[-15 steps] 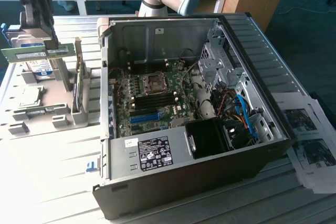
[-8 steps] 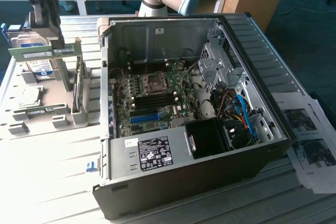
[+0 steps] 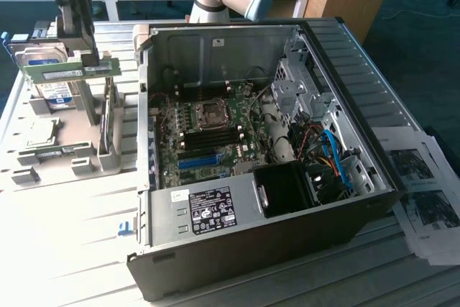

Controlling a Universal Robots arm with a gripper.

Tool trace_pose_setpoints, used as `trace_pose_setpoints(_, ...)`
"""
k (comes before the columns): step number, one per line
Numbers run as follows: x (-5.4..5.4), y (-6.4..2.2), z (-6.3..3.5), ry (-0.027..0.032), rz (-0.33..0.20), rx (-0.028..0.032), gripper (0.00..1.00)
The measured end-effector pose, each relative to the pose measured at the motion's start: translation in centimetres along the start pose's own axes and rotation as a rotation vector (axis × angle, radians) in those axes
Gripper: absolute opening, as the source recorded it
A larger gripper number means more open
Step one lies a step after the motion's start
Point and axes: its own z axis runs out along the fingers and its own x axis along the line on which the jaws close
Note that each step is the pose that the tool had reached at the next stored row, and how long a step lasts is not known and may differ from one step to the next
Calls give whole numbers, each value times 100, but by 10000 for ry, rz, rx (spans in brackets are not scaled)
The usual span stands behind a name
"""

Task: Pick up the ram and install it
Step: 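Pick up the ram and move it above insertion slot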

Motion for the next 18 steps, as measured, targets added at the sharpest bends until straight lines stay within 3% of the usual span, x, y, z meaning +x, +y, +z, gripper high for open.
trace_pose_setpoints(18, 18, -363, -17, 1, -1, -1, 12)
